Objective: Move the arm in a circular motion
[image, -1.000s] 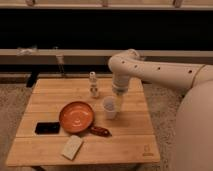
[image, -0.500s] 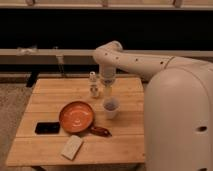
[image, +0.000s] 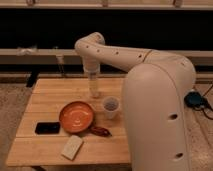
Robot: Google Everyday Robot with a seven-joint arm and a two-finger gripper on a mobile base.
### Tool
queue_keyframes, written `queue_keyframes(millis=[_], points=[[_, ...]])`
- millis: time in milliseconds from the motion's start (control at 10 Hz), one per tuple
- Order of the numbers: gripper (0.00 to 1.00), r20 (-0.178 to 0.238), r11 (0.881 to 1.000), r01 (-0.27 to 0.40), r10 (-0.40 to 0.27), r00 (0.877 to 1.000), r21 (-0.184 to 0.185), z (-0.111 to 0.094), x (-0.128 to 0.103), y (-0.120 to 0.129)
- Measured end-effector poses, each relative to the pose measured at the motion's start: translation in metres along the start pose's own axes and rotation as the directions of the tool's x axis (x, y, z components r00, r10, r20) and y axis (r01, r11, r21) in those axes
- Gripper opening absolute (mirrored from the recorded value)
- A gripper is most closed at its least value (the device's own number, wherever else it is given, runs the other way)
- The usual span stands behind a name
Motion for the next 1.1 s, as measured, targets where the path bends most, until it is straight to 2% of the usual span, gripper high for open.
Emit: queue_keyframes(millis=[400, 600, 700, 900, 1100], points=[[0.80, 0.055, 0.996, 0.091, -0.092, 0.994, 0.016, -0.022, -0.043, 0.004], [0.80, 0.097, 0.988, 0.152, -0.152, 0.984, 0.011, -0.024, -0.077, 0.012], [0.80, 0.117, 0.983, 0.184, -0.183, 0.976, 0.006, -0.024, -0.095, 0.016], [0.80, 0.164, 0.965, 0.262, -0.258, 0.952, -0.004, -0.021, -0.142, 0.023], [0.80, 0.196, 0.936, 0.351, -0.341, 0.919, -0.016, -0.018, -0.190, 0.036]])
